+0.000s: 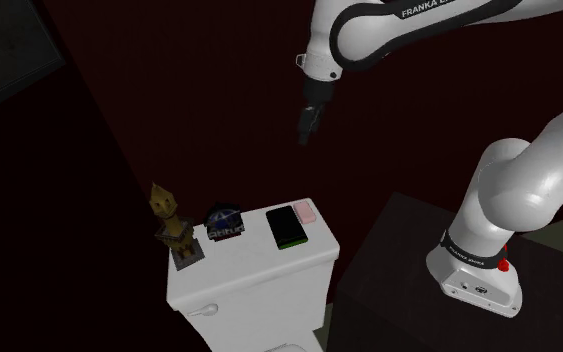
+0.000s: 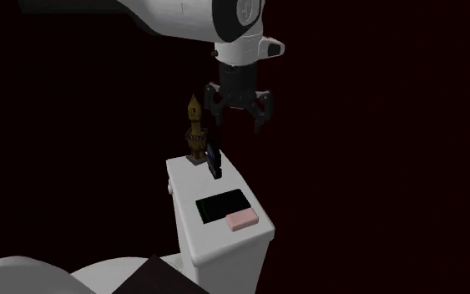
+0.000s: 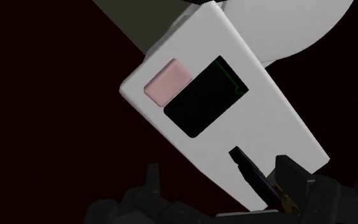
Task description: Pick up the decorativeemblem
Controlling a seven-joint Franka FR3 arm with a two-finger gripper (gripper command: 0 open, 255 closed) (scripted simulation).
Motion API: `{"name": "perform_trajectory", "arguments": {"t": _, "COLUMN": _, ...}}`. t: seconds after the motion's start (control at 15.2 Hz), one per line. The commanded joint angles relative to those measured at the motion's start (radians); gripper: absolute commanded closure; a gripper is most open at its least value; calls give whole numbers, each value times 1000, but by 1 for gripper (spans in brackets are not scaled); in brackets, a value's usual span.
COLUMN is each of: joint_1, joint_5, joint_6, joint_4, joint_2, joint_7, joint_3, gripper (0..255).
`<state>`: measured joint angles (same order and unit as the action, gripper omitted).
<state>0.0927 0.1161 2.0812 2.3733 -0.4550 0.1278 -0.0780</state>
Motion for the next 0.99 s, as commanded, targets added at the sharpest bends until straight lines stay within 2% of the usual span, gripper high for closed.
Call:
{"name": "perform_trajectory", "arguments": {"t": 0.0, "joint_1": 14, "joint_5": 6, "joint_6": 59, "joint_4": -8, "joint_2": 62, "joint_7": -1, "joint_3": -18, "gripper": 0}}
{"name": "perform_trajectory", "arguments": {"t": 0.46, "joint_1": 50, "joint_5": 2, "joint_6": 231, "joint_4": -79, "joint_2": 293, "joint_7": -1, "joint_3": -71, "gripper": 0}}
{"name": "perform_trajectory", "arguments": {"t": 0.92, "joint_1": 87, "joint_5": -45, "joint_6": 359, "joint_4": -205, "joint_2": 539, "joint_7": -21, "joint_3": -114, "gripper": 0}}
